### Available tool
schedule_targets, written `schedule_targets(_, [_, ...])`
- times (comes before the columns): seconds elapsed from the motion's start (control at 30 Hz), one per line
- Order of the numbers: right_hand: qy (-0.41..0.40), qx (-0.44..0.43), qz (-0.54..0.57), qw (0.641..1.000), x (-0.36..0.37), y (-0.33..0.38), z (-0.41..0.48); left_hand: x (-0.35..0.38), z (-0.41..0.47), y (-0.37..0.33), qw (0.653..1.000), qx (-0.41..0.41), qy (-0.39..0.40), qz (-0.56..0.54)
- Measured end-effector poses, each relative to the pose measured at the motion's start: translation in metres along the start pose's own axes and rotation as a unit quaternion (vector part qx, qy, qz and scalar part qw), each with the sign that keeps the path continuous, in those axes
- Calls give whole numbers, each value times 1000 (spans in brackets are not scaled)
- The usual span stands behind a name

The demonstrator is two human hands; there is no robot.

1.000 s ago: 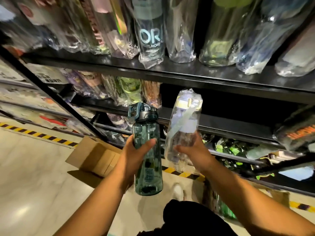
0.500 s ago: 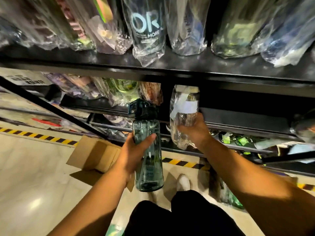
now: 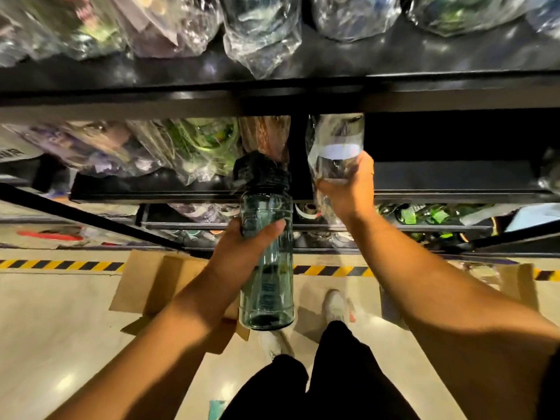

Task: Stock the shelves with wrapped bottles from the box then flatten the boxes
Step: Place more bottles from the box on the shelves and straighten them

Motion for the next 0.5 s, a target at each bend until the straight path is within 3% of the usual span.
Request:
schedule_targets(0.17, [-104, 47, 11, 993, 5, -5, 14, -7, 7, 13, 1000, -6, 9, -15])
schedule_targets(0.2, [-106, 29, -38, 993, 6, -3, 16, -8, 7, 16, 1000, -6, 12, -15])
schedule_targets(0.5, [-144, 92, 14, 985, 32, -45, 7, -16, 10, 44, 999, -30, 24, -26])
Point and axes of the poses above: each hand's wrist, its own z-axis towards the middle knuckle, its own x-axis out of the palm, y = z × x, the point moved 6 cm from there along z, towards the middle knuckle, and after that the axes turned 7 degrees about y, right-handed, at the moved point
